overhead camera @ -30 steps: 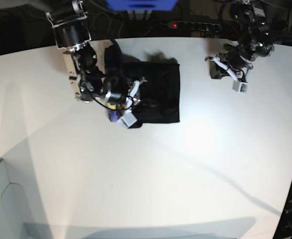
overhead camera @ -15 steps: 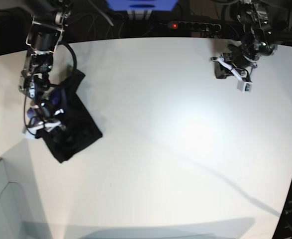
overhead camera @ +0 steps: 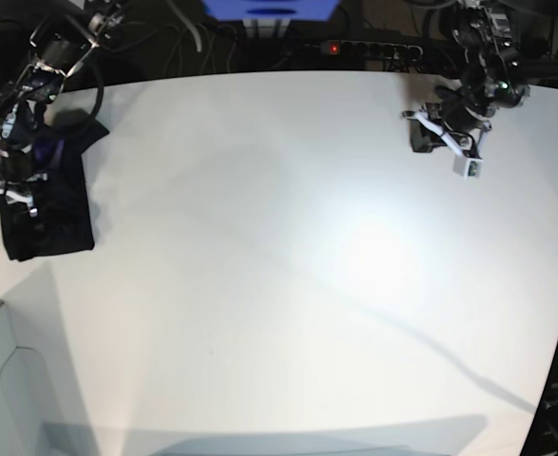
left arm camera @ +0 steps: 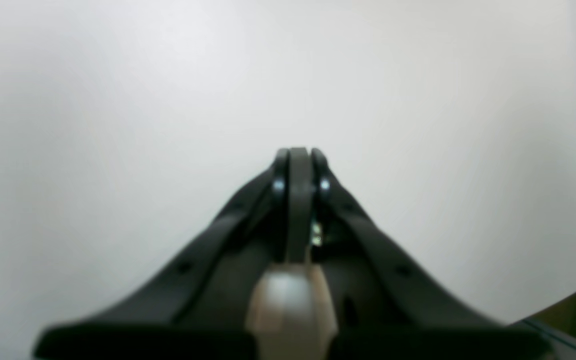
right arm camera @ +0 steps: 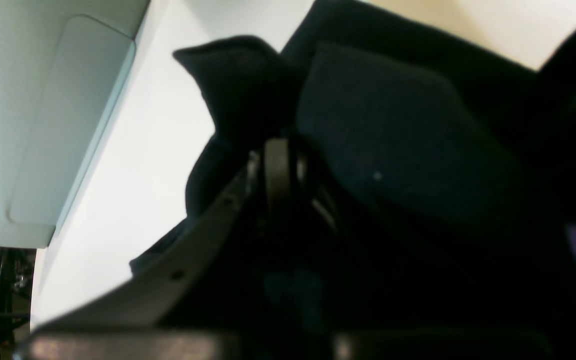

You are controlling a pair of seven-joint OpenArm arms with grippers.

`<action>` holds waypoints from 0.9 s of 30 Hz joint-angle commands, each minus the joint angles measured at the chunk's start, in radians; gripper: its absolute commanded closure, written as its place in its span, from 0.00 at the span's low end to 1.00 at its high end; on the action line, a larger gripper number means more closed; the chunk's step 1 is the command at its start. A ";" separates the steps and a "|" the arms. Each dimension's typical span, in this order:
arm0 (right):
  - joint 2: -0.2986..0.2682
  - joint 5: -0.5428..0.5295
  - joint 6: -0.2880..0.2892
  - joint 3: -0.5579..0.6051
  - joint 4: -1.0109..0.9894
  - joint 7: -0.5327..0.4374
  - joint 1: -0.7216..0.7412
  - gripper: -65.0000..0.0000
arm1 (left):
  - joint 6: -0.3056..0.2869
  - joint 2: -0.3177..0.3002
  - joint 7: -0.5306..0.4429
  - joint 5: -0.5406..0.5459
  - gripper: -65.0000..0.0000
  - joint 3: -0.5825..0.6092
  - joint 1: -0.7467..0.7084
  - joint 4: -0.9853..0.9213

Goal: Fold the T-shirt properly
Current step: 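Drag the folded shirt bundle with the right gripper to the table corner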

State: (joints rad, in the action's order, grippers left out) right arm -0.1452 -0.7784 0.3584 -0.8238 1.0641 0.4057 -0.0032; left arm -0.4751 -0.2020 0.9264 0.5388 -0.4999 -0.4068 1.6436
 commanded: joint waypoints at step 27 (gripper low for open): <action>0.088 0.073 -0.124 0.073 0.697 0.124 -0.062 1.00 | 0.008 -0.011 0.012 -0.015 1.00 -0.012 -0.013 0.033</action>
State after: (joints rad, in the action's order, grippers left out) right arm -0.0494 -0.6914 0.2211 -0.7460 1.7447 0.5503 -0.0643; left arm -0.4732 -0.2012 0.9314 0.5354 -0.5037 -0.4160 1.6588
